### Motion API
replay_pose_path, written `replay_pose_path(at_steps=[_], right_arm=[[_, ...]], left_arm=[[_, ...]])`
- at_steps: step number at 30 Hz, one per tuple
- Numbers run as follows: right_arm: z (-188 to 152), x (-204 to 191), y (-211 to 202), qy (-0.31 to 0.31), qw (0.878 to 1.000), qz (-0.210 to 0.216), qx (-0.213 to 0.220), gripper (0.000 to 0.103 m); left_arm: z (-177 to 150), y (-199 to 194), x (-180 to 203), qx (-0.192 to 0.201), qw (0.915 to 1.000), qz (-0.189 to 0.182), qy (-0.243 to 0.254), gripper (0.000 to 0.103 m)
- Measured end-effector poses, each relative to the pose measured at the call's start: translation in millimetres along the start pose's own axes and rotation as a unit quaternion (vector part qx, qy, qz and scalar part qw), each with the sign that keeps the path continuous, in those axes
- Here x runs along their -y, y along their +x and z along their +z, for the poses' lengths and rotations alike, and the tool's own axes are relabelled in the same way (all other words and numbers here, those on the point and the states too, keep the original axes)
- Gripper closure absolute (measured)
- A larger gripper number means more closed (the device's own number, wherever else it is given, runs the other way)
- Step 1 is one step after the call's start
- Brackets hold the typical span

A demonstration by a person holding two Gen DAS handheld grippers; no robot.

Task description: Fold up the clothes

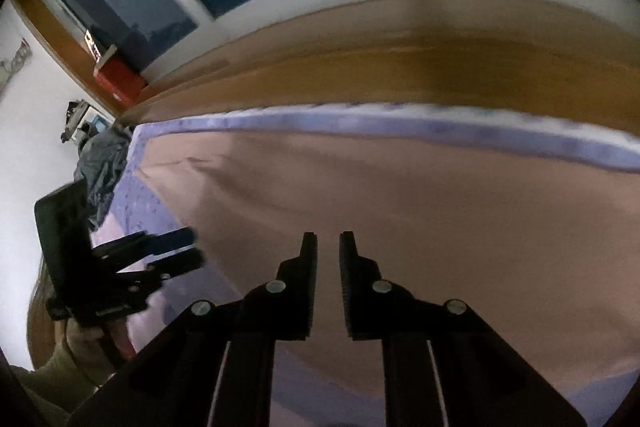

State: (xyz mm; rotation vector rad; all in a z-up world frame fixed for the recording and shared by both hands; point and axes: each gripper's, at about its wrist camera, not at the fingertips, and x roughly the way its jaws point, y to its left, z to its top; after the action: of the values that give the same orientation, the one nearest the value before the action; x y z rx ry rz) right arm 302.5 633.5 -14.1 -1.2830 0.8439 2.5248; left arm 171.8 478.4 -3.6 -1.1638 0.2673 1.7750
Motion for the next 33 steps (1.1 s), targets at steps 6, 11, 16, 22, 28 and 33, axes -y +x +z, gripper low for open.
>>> replay_pose_path(at_steps=[6, 11, 16, 22, 28, 33], right_arm=[[29, -47, 86, 0.006, 0.999, -0.029, -0.017, 0.092], [48, -53, 116, 0.013, 0.995, -0.101, -0.003, 0.093], [67, -56, 124, 0.027, 0.991, -0.134, 0.007, 0.093], [57, -47, 102, 0.071, 0.991, -0.111, 0.024, 0.092], [-16, -43, 26, 0.042, 0.986, -0.156, 0.043, 0.077], [-90, -3, 1, 0.080, 0.978, -0.191, 0.017, 0.059]], left_arm=[[-7, 15, -47, -0.035, 0.9980, -0.052, 0.008, 0.057], [-18, 9, -62, -0.030, 0.9945, -0.101, -0.005, 0.057], [-24, 8, -58, -0.025, 0.9945, -0.098, 0.026, 0.057], [-27, 6, -58, -0.032, 0.9938, -0.103, 0.025, 0.057], [-26, 0, -69, -0.026, 0.9950, -0.095, -0.012, 0.057], [-25, 2, -69, -0.028, 0.9954, -0.090, -0.019, 0.057]])
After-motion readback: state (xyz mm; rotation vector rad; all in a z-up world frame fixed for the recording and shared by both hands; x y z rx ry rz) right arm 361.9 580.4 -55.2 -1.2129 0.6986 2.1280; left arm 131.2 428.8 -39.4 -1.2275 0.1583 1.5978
